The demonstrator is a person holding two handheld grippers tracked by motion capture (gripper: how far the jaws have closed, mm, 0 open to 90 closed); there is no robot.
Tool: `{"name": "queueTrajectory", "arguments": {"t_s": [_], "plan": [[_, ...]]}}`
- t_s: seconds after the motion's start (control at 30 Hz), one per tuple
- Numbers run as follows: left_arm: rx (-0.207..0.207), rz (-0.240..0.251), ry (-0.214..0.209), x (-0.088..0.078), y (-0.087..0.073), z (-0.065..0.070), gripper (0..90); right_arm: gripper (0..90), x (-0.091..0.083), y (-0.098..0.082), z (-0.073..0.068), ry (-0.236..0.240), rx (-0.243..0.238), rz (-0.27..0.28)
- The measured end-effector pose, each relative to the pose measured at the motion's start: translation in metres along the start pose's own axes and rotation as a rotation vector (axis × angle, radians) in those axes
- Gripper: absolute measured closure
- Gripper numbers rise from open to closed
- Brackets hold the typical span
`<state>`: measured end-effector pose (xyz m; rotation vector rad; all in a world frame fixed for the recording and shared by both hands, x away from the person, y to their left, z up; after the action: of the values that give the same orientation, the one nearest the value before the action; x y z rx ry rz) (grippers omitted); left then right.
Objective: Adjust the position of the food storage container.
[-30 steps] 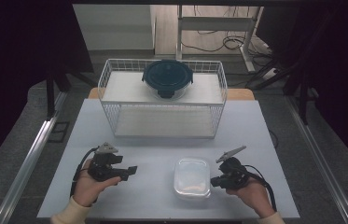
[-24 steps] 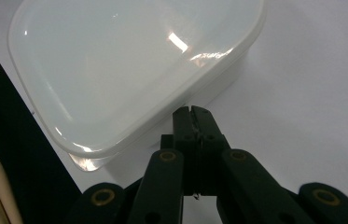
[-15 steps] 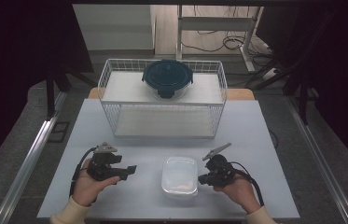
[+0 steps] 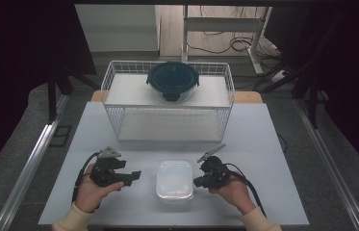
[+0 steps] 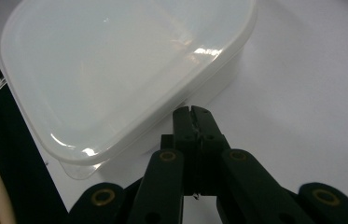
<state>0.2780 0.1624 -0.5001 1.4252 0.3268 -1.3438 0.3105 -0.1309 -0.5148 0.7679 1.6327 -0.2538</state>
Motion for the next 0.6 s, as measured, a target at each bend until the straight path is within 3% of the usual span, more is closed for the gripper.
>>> {"name": "queueTrajectory", "arguments": {"t_s": [0.33,0.5,0.53,0.6], "plan": [[-0.003,0.002,0.003,-0.001,0.000,-0.001,25.8,89.4,0.002,0.004,-0.004,-0.007,-0.019,0.012],[-0.004,0.008,0.005,-0.003,0.000,-0.001,25.8,89.3,-0.016,0.000,-0.003,-0.033,-0.010,0.107],[-0.004,0.010,0.004,-0.004,0.000,-0.001,25.8,89.3,-0.023,-0.002,-0.004,-0.032,-0.008,0.146],[0.000,0.011,0.001,-0.004,0.000,0.000,25.8,88.8,-0.027,-0.003,-0.005,-0.034,0.002,0.166]]}}
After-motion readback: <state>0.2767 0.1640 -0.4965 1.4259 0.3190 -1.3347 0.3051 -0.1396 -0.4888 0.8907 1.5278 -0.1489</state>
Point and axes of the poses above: each handheld gripper's, and its own axes: x roughly forward along the jaws, y roughly out of its top, z roughly to its right, the point moved 4 cm from there along x, roughly forward along the jaws, and after that the axes turned 13 degrees about -z, right-handed, at the moved point
